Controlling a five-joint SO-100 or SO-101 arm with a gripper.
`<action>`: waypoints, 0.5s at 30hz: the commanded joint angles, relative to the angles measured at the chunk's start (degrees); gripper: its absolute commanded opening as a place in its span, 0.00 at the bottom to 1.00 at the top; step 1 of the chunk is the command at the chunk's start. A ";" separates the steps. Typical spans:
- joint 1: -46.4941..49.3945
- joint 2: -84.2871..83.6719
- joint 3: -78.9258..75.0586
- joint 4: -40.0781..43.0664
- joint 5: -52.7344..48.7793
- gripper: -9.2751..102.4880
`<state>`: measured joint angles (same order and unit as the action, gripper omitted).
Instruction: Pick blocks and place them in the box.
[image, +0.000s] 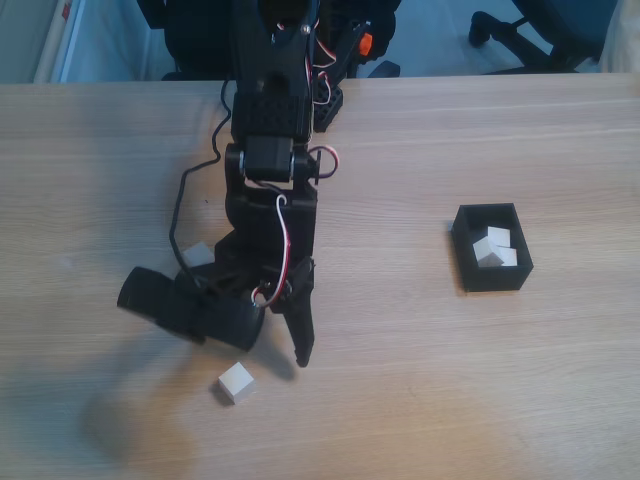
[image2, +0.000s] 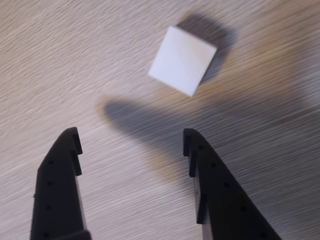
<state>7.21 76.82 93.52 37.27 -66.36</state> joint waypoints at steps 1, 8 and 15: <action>1.58 -0.70 -4.83 -1.05 -1.23 0.28; 3.34 -4.39 -7.91 -1.41 -2.55 0.28; 3.43 -7.82 -12.39 -1.41 -2.81 0.28</action>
<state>10.63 68.82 85.34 36.83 -68.73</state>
